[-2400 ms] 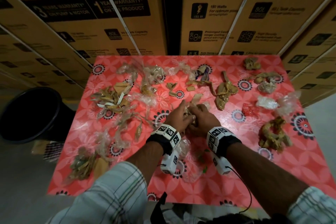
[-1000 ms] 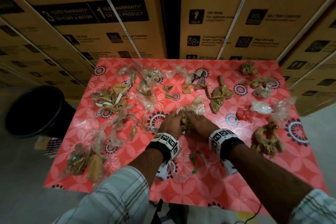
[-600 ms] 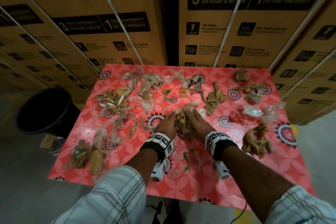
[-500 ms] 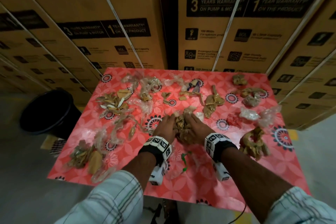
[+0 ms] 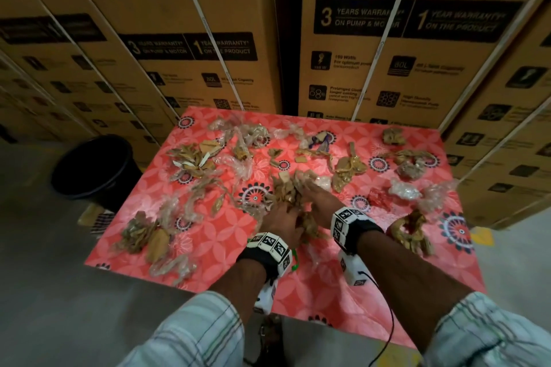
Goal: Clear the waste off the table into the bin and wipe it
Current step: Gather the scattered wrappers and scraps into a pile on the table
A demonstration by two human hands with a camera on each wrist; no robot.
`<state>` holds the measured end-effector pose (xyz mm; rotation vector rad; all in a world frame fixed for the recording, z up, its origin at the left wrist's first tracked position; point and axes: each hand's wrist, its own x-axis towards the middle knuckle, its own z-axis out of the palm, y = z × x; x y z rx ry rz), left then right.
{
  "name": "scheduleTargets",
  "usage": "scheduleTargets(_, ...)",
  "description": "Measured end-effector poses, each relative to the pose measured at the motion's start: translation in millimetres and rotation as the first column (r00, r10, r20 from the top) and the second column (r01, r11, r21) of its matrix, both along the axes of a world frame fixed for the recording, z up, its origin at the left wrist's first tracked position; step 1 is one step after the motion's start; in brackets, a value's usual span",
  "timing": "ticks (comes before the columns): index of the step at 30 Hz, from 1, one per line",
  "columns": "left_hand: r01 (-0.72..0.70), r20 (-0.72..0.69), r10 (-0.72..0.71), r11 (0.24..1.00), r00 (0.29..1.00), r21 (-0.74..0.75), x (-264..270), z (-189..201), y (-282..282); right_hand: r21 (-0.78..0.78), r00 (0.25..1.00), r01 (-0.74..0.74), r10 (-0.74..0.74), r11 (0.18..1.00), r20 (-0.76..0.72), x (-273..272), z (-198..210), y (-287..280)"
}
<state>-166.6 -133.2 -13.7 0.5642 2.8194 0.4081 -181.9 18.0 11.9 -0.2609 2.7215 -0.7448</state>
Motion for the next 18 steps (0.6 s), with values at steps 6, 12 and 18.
scheduleTargets(6, -0.057, -0.041, 0.057, 0.998, 0.998, 0.009, 1, 20, 2, 0.020, 0.996, -0.024, 0.026, 1.000, -0.089, 24, 9, 19)
scheduleTargets(12, 0.025, -0.056, -0.019, 0.993, 0.998, 0.112, 23, 30, 39, 0.013, 0.987, -0.023, 0.025, 1.000, -0.161, 74, 16, 53)
scheduleTargets(18, 0.122, 0.022, -0.126, 0.982, 0.992, 0.142, 54, 24, 118, 0.010, 0.974, 0.144, -0.140, 0.990, -0.180, 136, 6, 119)
